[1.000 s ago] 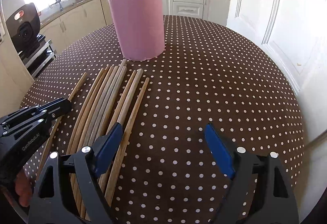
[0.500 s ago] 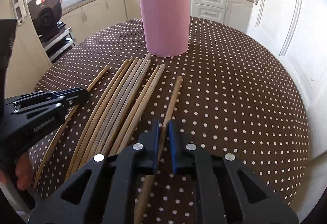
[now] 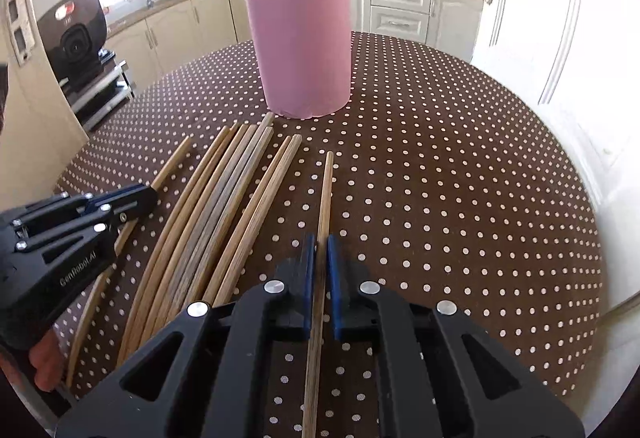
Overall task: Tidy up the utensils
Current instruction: 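Grasp one chopstick with the left tool while the right tool grasps another chopstick, then lift both held chopsticks upright and carry them above the pink cup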
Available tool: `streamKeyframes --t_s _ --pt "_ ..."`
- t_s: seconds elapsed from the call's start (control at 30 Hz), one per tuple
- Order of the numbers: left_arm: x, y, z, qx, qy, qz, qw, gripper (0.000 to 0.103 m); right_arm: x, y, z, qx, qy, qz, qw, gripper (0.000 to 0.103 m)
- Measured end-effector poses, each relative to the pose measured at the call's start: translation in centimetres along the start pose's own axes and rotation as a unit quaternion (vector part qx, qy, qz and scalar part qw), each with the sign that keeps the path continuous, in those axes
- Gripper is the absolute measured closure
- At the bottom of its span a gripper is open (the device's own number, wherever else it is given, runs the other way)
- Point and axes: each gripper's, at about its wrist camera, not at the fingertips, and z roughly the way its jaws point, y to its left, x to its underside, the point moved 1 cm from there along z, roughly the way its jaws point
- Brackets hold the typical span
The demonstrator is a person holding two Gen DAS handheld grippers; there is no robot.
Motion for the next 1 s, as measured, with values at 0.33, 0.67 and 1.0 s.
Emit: streamKeyframes --t_s 0.33,0.67,1.0 --pt "-0.5 -0.3 -1.0 0.030 -0.025 0.001 0.9992 0.097 -1.0 -1.6 -2.0 -0.032 -0.039 0.048 0.998 0.098" --pt "-2.0 -1.0 -2.8 0.034 -0.067 -0.003 0.9972 0.097 -3.2 -2.4 -5.4 -0.077 -0.127 0.071 0.986 0.099" --pt "-4.3 -1.8 -5.7 0.046 -0.121 -0.004 0.9915 0.097 -4.7 -2.7 -8.1 -0.070 -0.188 0.064 0.978 0.099"
